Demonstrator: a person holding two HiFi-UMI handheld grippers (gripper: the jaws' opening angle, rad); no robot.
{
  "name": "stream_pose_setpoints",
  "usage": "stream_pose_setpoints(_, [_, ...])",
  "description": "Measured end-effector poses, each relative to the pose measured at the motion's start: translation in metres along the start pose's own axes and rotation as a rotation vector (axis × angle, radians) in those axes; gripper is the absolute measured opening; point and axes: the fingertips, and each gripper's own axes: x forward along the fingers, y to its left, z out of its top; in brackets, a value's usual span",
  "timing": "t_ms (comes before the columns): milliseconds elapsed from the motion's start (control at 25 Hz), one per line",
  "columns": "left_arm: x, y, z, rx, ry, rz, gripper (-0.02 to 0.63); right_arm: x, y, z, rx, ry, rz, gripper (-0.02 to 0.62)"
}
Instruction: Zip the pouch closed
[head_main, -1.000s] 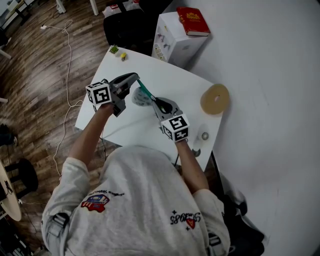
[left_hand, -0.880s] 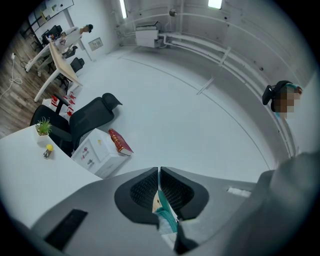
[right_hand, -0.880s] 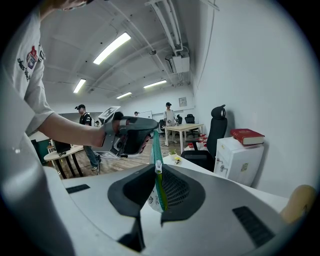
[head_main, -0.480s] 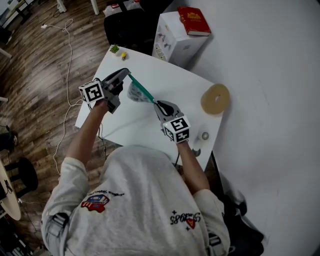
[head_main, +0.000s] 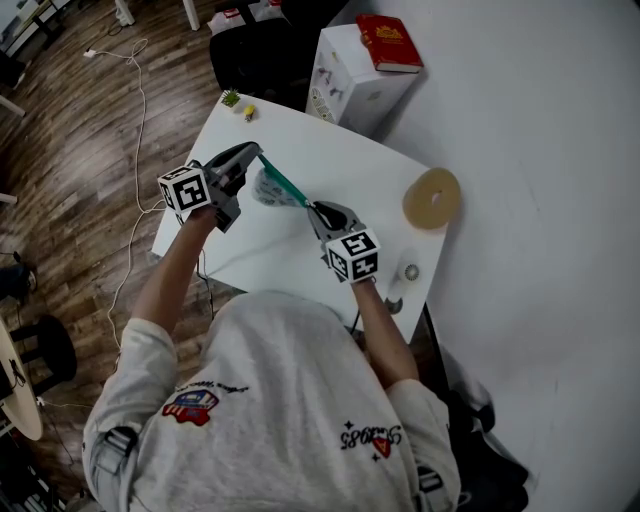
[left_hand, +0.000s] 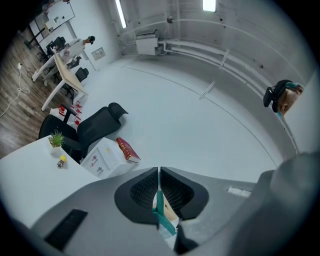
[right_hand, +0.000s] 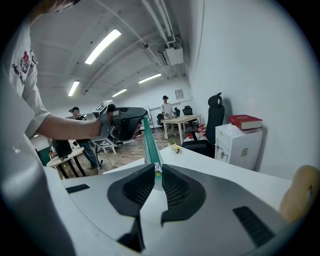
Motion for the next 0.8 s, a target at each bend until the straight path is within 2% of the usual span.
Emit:
stream_pose_setpoints(160, [-0.001,-0.001,0.001,0.065,-0.002,0.03,0.017,0.002,-0.008,0.004,0.064,-0.02,-0.012,0.051])
stream_pose_setpoints(320, [-0.004,0.001,0.002,0.167,0.008,0.09,0.017,-0.002,-0.017,0.008,0.141,-0.052,-0.017,0.049])
stream_pose_setpoints(440, [-0.009,0.003,0.005,0.247,0.006,0.136,0.017,-0.005,-0.021,0.013,0.163,-0.064,-0.019,0.023])
stream_pose_setpoints(600, [-0.017,0.012,0.01,0.321,0.003,0.205,0.017,-0.009,-0.031,0.029,0.143,-0.099,-0.061,0.005])
stream_pose_setpoints(800, [-0.028,0.024,0.006,0.341,0.009,0.272,0.017,-0.018,-0.041,0.058,0.074,-0.163,-0.155,0.005])
